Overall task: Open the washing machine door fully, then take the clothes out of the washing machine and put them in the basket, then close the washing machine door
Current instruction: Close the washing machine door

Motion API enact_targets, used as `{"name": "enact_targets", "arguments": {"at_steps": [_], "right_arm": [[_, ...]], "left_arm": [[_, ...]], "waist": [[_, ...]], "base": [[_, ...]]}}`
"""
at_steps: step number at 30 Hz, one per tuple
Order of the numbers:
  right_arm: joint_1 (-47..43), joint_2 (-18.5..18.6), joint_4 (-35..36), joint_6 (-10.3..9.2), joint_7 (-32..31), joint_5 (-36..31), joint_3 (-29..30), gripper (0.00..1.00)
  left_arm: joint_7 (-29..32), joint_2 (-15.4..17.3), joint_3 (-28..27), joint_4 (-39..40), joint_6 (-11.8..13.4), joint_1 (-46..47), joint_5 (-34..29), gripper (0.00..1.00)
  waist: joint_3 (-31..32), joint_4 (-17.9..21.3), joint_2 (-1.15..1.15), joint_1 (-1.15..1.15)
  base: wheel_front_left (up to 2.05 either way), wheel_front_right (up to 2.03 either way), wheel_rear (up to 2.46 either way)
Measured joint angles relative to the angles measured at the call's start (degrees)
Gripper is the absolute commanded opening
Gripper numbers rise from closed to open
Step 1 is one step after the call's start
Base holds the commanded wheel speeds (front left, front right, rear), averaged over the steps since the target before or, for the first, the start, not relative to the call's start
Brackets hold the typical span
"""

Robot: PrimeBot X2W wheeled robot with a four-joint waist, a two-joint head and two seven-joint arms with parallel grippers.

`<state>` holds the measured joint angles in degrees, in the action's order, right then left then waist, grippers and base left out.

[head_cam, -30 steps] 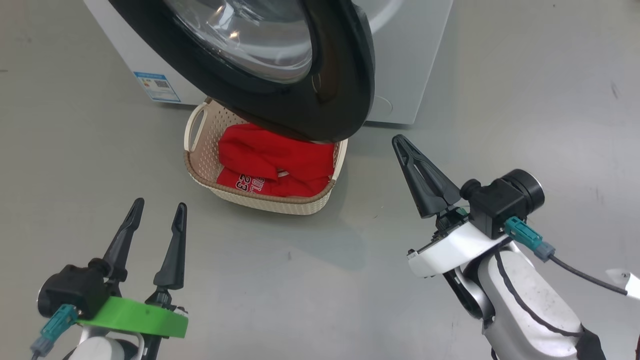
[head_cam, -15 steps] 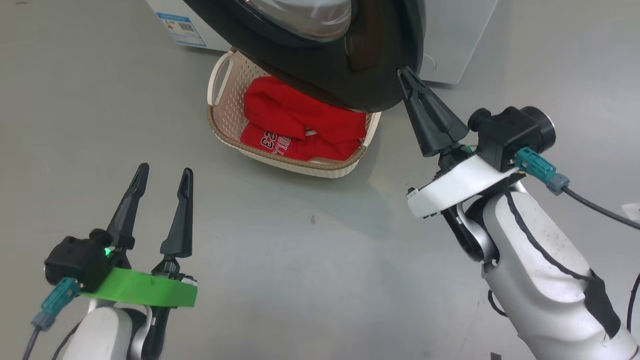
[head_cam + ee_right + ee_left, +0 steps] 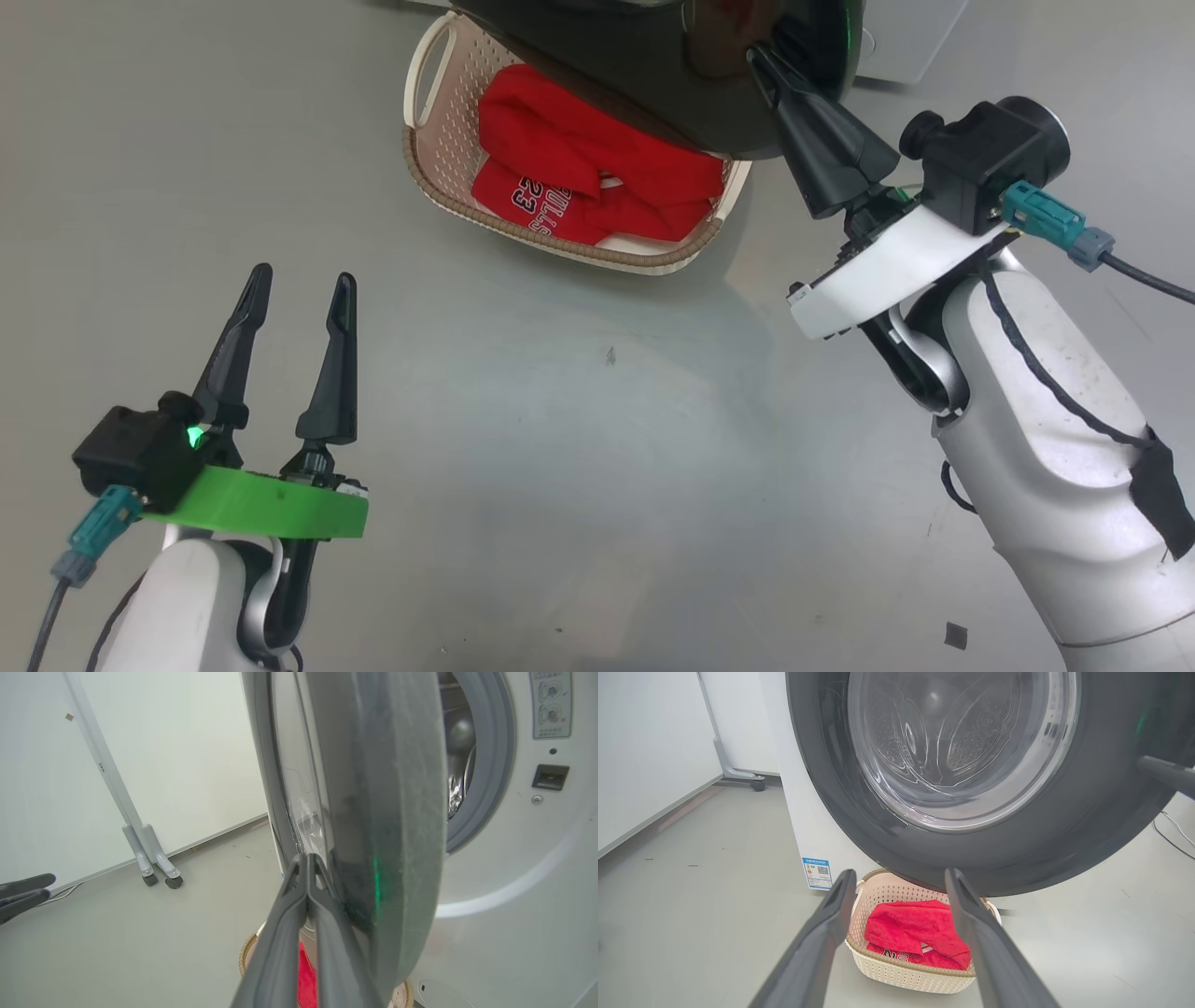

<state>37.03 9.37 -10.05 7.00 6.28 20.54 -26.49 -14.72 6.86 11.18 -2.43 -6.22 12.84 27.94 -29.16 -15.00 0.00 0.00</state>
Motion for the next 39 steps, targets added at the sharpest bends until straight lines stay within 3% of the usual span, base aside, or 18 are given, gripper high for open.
{"name": "enact_targets", "arguments": {"at_steps": [25, 39], "right_arm": [[17.1, 3.6, -2.8, 0.21, -1.0, 0.5, 7.1, 0.0], [26.9, 5.6, -6.2, -0.68, -2.0, -0.5, 10.0, 0.0]], "left_arm": [[0.0, -1.5, 1.8, -0.4, -0.7, 6.2, -1.5, 1.0], [0.0, -2.5, 2.3, -1.1, -0.7, 8.8, -1.8, 1.0]], "waist": [[-10.0, -0.6, 0.0, 0.0], [-14.4, -2.3, 0.0, 0.01]], "base": [[0.0, 0.0, 0.0], [0.0, 0.0, 0.0]]}}
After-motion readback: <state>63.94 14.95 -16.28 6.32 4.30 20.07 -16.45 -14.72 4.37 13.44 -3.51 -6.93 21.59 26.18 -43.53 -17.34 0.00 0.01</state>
